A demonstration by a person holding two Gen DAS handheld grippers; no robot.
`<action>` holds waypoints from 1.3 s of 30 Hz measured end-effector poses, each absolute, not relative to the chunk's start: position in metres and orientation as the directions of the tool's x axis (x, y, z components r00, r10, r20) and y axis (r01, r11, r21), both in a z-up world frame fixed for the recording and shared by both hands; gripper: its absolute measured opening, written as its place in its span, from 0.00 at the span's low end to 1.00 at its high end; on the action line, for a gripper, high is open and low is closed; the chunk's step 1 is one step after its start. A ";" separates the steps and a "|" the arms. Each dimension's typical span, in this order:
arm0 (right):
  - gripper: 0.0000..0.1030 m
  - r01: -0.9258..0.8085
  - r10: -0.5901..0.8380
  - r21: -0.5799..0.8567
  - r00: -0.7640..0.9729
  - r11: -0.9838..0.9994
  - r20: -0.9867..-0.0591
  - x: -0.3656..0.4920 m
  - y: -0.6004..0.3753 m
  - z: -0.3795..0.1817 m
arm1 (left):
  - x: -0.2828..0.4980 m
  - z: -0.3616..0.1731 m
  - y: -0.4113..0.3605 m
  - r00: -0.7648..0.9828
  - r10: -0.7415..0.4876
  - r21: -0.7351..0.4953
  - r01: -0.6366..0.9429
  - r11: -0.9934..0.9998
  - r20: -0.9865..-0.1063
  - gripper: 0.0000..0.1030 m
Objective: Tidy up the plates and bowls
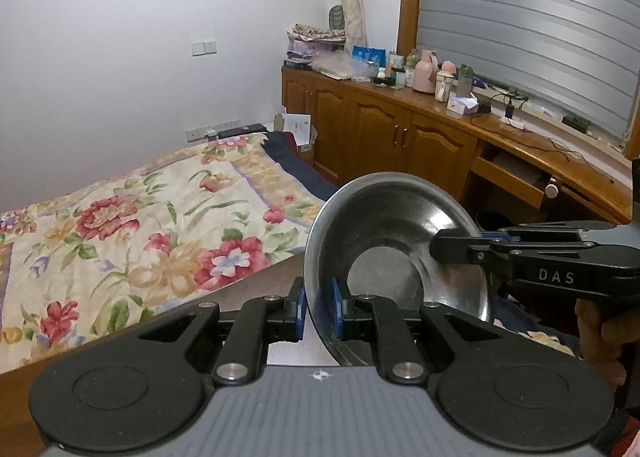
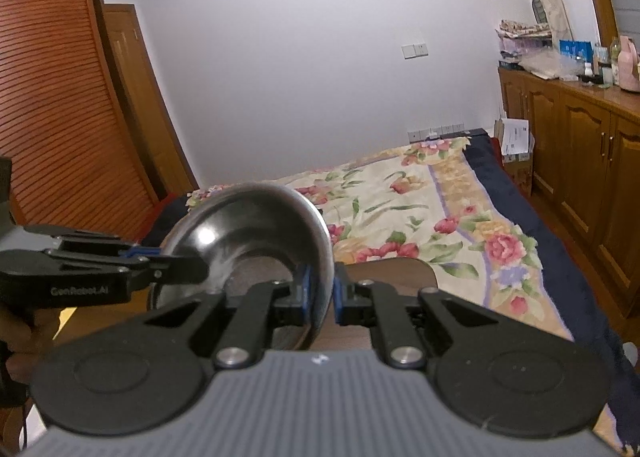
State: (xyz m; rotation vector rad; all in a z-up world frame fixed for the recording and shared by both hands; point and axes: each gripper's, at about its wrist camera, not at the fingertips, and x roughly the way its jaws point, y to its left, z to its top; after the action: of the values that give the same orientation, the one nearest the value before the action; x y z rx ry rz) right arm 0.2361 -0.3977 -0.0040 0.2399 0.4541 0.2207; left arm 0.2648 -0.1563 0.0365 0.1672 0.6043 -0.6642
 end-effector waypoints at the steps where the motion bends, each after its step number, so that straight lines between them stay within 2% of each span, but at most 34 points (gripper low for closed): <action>1: 0.11 -0.160 0.266 0.277 0.875 0.948 -0.404 0.234 -0.396 -0.004 | 0.262 0.037 -0.154 0.626 -0.527 -0.042 0.620 0.783 -0.575 0.12; 22: 0.10 -0.242 0.332 0.266 0.863 0.933 -0.380 0.183 -0.353 0.009 | 0.187 0.049 -0.093 0.676 -0.513 -0.057 0.574 0.817 -0.529 0.12; 39: 0.11 -0.281 0.377 0.276 0.833 0.919 -0.405 0.153 -0.332 -0.003 | 0.150 0.023 -0.064 0.664 -0.523 -0.125 0.550 0.826 -0.534 0.12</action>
State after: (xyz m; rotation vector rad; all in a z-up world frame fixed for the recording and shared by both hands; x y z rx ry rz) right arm 0.1529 -0.3315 -0.0026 0.2096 0.4701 0.3512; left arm 0.1502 -0.0644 0.0232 0.0484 0.5874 -0.6065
